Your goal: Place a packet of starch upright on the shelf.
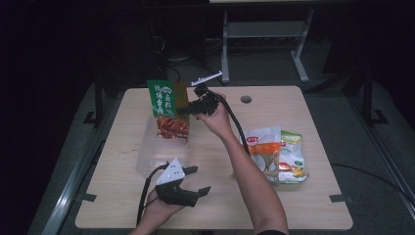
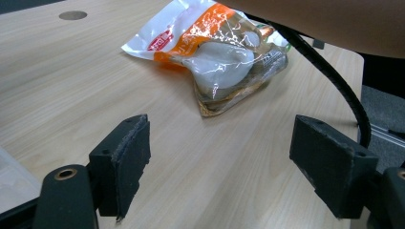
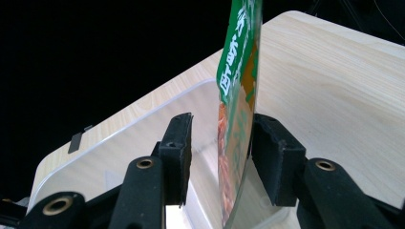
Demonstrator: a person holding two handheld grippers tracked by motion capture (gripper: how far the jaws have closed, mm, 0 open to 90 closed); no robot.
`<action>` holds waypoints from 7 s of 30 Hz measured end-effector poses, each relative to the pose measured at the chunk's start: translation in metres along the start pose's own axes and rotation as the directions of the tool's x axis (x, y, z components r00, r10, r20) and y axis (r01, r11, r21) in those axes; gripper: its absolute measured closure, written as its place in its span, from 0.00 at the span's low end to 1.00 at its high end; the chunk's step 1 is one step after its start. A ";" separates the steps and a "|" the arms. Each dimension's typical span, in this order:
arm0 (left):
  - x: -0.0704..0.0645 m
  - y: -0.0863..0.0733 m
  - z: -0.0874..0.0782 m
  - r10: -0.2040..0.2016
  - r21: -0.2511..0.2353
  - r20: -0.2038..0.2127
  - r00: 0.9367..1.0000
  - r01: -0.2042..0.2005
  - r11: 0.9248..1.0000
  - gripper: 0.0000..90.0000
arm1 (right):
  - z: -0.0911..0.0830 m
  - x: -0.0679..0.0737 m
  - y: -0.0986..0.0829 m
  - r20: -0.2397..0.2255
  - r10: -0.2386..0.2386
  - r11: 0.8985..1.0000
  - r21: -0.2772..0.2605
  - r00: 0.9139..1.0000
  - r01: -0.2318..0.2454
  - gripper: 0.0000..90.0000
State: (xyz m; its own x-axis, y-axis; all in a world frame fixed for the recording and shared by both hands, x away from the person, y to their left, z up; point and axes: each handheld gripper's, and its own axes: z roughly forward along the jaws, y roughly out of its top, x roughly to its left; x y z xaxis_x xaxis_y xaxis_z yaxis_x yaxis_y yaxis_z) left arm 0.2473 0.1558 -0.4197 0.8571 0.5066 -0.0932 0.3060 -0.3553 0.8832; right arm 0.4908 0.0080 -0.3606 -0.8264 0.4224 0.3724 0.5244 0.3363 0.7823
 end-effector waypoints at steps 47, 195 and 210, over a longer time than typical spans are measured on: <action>-0.003 -0.002 0.004 0.020 0.044 -0.006 1.000 -0.020 0.999 0.24 | -0.144 0.001 -0.060 0.053 0.054 0.999 -0.007 0.997 -0.053 0.56; -0.009 -0.001 0.022 0.008 0.089 0.038 0.999 -0.011 0.996 0.26 | -0.213 -0.020 -0.192 0.216 0.240 0.964 0.063 0.946 -0.259 1.00; -0.010 0.016 0.051 -0.024 0.094 0.071 0.997 0.017 0.995 0.29 | -0.219 0.025 -0.178 0.147 0.088 0.995 0.023 0.985 -0.092 1.00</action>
State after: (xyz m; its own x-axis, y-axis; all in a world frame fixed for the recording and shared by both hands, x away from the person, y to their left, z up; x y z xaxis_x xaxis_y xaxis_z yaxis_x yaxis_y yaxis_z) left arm 0.2652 0.1047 -0.4282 0.8771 0.4574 -0.1465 0.3581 -0.4195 0.8341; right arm 0.3322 -0.2262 -0.3812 -0.7382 0.5691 0.3623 0.6028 0.3152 0.7330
